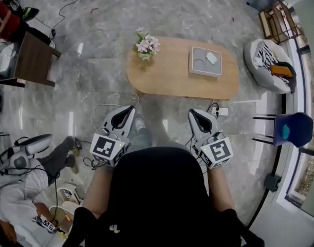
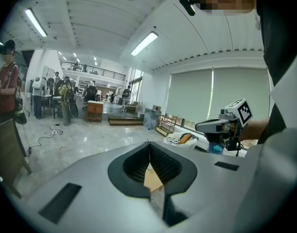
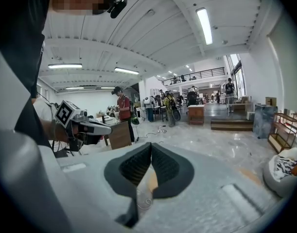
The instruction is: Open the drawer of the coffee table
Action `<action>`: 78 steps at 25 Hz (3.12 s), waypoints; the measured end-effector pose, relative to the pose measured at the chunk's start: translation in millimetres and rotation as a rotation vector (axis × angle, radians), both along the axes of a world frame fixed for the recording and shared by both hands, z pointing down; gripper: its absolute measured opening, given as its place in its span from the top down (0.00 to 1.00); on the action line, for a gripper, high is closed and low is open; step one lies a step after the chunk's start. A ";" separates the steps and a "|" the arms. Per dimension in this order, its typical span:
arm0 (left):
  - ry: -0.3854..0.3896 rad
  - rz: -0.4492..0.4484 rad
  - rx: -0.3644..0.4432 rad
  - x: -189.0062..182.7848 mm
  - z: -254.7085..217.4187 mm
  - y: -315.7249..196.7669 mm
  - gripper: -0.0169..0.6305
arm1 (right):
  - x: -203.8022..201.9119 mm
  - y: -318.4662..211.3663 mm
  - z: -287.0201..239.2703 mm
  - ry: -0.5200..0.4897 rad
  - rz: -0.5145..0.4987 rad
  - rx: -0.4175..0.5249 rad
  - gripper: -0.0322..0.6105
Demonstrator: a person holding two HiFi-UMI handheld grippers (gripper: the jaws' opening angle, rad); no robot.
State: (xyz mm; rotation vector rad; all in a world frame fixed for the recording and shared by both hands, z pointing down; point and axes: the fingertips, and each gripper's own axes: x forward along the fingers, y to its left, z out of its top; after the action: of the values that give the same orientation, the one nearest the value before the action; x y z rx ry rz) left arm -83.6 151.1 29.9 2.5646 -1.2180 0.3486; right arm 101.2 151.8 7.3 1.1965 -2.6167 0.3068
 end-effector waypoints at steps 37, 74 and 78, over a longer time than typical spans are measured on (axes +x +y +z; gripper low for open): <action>-0.123 0.098 -0.197 -72.1 188.5 -46.5 0.95 | -103.1 -57.6 144.5 0.012 -0.050 -0.220 0.95; -0.274 0.181 -0.486 -75.6 572.2 -77.3 0.85 | -94.1 -92.8 513.0 0.131 -0.078 -0.525 0.95; -0.270 0.200 -0.466 -71.5 611.7 -88.1 0.79 | -96.0 -94.3 543.7 0.129 -0.075 -0.553 0.95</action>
State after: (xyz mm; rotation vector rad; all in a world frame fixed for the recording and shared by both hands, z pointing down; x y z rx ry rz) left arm -155.1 63.0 641.5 2.2759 -0.8288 0.9283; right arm 5.2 57.5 551.0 0.8888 -2.2376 0.8392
